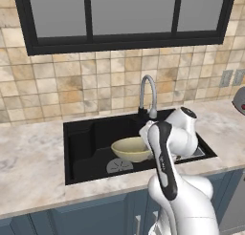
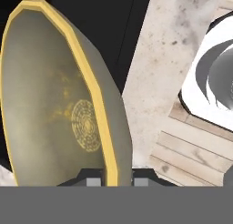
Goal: Dump the mushroom and lemon from the bowl so the bowl can be washed. Place the bowl in the sink after clearing the leftovers.
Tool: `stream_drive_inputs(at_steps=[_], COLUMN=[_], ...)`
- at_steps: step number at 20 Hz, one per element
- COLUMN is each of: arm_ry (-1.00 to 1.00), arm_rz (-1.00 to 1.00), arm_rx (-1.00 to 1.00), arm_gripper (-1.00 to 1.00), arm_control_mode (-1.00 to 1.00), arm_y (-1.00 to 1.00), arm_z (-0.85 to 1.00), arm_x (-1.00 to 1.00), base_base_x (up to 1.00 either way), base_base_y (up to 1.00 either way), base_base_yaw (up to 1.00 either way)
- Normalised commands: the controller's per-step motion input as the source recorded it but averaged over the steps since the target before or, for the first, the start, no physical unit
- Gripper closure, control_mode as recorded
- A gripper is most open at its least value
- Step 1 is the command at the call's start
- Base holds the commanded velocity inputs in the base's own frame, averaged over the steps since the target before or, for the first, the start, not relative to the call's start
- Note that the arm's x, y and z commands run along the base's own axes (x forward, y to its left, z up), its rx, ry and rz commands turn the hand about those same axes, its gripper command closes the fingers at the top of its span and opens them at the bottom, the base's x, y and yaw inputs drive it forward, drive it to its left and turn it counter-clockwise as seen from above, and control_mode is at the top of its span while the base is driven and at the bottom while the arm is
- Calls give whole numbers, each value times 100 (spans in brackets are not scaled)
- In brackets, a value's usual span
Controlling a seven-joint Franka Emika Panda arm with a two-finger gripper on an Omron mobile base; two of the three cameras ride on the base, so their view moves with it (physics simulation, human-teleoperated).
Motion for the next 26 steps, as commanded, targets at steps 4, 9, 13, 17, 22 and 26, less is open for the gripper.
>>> stream_drive_inputs(at_steps=[4,9,13,17,22,26], arm_ry=[0,0,8,15,21,15], arm_rz=[-1,-2,-4,-2,-1,-1], arm_rx=[-5,-1,-4,-2,-13,-6], arm_gripper=[100,100,100,100,100,100], arm_control_mode=[-100,-100,-100,-100,-100,-100], arm_y=[18,12,11,6,11,21], arm_z=[-11,-3,-13,-23,-56,-44], arm_x=[51,57,54,25,6,17], base_base_x=[0,0,0,0,0,0], base_base_y=[0,0,0,0,0,0], base_base_yaw=[0,0,0,0,0,0])
